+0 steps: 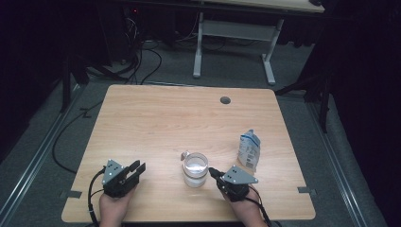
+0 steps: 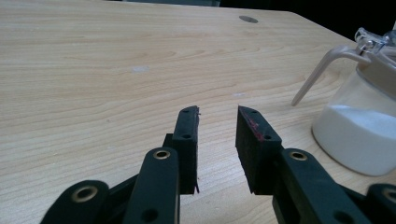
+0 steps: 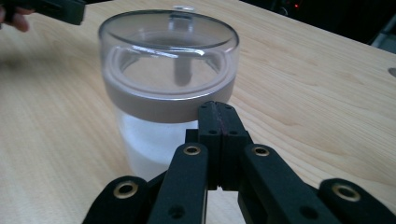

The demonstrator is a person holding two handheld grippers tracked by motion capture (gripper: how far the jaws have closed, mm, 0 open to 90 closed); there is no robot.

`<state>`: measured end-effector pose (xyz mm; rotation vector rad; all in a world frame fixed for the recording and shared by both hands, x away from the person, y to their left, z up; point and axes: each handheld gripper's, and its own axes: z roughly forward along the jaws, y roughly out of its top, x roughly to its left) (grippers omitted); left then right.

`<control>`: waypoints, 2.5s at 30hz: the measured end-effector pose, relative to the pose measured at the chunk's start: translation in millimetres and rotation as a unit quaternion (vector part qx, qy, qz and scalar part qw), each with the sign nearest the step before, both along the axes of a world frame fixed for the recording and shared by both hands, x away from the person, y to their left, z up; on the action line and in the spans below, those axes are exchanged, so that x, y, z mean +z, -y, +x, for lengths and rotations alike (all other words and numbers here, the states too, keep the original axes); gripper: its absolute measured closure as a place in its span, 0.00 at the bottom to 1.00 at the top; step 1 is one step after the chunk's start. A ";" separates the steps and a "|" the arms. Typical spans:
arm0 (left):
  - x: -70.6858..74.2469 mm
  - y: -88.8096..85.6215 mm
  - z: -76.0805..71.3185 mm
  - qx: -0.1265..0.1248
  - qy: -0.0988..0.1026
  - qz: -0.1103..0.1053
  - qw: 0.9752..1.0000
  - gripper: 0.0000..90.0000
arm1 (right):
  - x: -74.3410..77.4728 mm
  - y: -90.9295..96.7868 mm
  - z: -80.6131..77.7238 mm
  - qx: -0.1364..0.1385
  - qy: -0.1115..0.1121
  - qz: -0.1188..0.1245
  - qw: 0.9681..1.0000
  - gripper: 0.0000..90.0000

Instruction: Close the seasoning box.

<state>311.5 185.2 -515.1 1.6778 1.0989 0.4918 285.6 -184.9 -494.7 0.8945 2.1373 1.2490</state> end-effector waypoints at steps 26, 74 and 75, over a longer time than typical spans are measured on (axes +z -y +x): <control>0.1 -2.9 -0.2 0.001 -0.002 -0.004 1.000 0.78 | -4.0 -21.3 -10.4 0.034 0.003 0.004 0.999 1.00; 0.4 26.0 -11.7 -0.037 0.010 0.047 0.998 0.67 | -9.6 93.3 -11.7 -0.094 0.008 0.041 0.995 0.72; 0.5 25.6 -11.7 -0.036 0.011 0.047 0.998 0.66 | -9.8 91.7 -11.8 -0.093 0.008 0.042 0.995 0.72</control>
